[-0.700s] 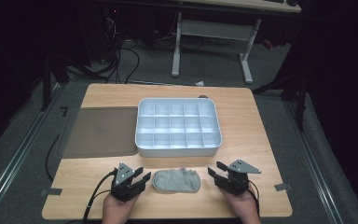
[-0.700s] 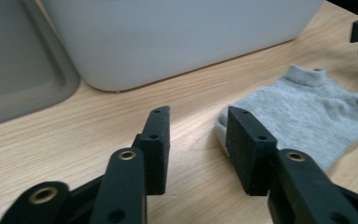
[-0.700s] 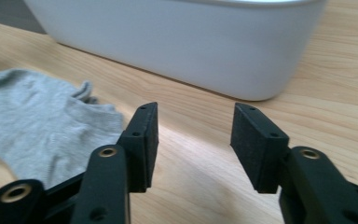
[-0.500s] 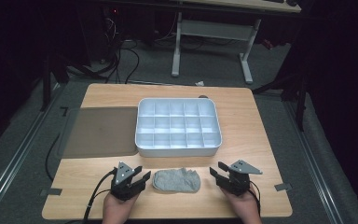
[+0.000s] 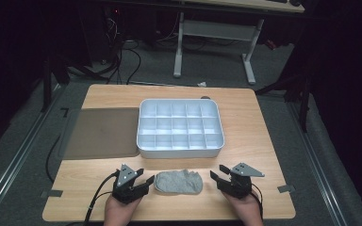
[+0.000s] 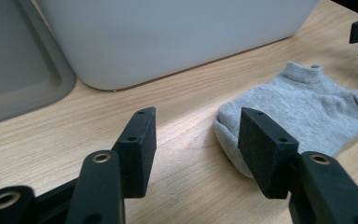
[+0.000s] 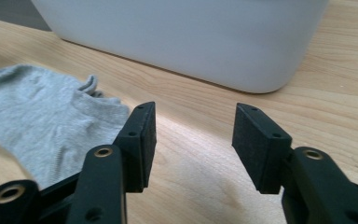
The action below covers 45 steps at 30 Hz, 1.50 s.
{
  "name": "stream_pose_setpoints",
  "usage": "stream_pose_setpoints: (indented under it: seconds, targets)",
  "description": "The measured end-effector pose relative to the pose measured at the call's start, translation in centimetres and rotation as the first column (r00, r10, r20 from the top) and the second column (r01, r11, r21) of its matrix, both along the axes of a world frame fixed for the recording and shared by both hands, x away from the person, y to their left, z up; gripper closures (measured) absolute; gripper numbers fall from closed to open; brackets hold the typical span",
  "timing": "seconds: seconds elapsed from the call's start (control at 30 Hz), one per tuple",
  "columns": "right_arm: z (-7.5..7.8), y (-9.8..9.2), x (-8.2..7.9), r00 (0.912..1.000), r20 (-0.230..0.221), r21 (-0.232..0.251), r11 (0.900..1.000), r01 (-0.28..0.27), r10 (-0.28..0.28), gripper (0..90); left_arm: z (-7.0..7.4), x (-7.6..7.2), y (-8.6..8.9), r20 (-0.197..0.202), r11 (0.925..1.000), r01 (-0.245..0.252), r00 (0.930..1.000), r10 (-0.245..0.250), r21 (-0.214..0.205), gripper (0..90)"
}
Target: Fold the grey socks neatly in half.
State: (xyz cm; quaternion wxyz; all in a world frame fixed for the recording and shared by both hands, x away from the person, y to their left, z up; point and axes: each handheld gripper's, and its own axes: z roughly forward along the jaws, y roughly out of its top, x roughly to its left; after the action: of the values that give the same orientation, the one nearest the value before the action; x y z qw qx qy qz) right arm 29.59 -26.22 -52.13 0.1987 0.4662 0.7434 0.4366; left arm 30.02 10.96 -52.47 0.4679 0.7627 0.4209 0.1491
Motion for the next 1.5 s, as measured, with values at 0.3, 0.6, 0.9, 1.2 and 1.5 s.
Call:
stream_pose_setpoints:
  seconds: [0.3,0.6,0.9,1.2,1.5]
  targets:
    - [0.3,1.0,-0.3,0.9962,-0.045,0.031,0.9968,-0.074,0.075,63.2,0.1,-0.7,-1.9,-0.001,0.9965,0.082,0.9966,-0.082,0.016,47.3]
    - [-0.3,3.9,-0.1,0.9853,-0.113,0.013,0.9917,-0.128,0.128,59.6,-0.1,-1.4,-4.3,0.025,0.9813,0.146,0.9883,-0.150,0.126,53.4]
    - [-0.8,5.5,0.5,0.9748,-0.158,-0.008,0.9870,-0.161,0.158,50.8,-0.3,-1.6,-4.1,-0.004,0.9707,0.156,0.9874,-0.158,0.182,56.2]
    - [-1.0,6.9,-0.1,0.9769,-0.133,-0.083,0.9804,-0.179,0.167,56.8,-0.4,-1.9,-3.9,-0.011,0.9640,0.151,0.9883,-0.152,0.219,57.2]
    - [-1.0,7.3,-0.4,0.9768,-0.123,-0.099,0.9771,-0.188,0.176,62.4,-0.5,-2.9,-3.2,0.016,0.9576,0.123,0.9911,-0.132,0.260,61.0]
